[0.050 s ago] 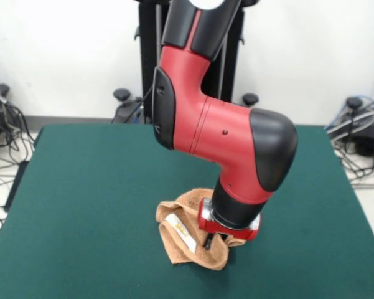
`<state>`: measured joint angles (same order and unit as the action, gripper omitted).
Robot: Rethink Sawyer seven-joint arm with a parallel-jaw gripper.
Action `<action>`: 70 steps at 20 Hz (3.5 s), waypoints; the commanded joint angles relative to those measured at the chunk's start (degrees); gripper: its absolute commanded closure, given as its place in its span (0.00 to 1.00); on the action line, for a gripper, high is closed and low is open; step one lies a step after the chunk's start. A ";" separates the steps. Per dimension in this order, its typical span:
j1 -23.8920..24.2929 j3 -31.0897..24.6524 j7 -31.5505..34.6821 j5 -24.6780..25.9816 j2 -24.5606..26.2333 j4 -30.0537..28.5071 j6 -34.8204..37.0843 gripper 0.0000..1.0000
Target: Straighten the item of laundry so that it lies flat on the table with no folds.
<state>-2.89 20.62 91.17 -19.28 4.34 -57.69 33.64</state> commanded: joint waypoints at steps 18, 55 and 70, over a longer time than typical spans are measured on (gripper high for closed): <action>1.15 -10.99 6.61 3.96 -25.27 -35.71 -14.18 1.00; -9.74 -3.31 14.78 2.78 -51.87 -54.59 0.57 1.00; -6.72 -7.12 10.53 0.44 -50.78 -58.16 -8.96 1.00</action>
<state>-15.25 19.72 91.50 -16.69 -50.13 -108.14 33.26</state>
